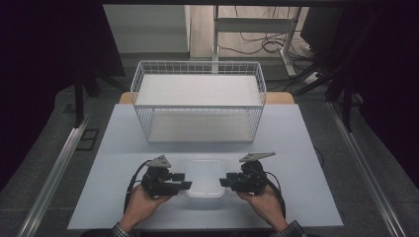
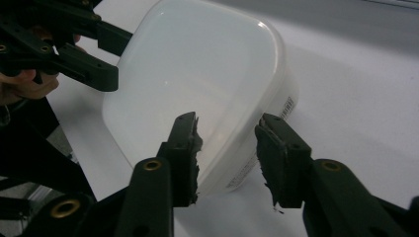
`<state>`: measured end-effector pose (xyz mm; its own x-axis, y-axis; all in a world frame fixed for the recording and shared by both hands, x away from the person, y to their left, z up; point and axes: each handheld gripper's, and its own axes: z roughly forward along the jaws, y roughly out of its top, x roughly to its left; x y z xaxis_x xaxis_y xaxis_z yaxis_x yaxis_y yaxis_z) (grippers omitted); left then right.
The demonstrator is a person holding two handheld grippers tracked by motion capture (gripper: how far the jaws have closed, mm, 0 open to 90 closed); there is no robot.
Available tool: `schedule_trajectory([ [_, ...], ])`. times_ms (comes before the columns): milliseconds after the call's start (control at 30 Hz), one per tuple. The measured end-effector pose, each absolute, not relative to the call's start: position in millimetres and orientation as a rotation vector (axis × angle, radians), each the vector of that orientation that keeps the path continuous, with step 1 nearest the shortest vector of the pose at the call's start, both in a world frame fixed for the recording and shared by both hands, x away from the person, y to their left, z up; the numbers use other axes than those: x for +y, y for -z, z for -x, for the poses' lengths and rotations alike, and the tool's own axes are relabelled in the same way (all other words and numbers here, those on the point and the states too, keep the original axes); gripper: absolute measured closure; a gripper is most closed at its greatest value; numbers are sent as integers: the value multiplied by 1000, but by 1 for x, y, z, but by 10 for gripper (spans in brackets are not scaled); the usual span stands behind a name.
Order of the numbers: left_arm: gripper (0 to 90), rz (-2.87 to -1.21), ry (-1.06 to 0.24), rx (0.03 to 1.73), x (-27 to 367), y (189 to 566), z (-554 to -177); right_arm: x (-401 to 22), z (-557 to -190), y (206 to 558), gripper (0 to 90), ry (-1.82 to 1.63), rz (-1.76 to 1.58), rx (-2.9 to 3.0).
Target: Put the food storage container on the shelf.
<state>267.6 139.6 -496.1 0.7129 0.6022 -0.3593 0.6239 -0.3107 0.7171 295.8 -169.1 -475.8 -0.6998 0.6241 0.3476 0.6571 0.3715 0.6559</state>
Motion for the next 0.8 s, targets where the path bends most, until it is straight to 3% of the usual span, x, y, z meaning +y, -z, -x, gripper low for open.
schedule_trajectory([
  [533,708,-1906,-7,1031,141,493,-264,-173,-286,471,729,1323,1311,-2511],
  [633,785,-1894,-25,1036,144,492,-264,-173,-285,471,782,1352,1320,-2524],
  [800,788,-1887,-25,1048,145,494,-265,-169,-283,470,783,1362,1313,-2571],
])
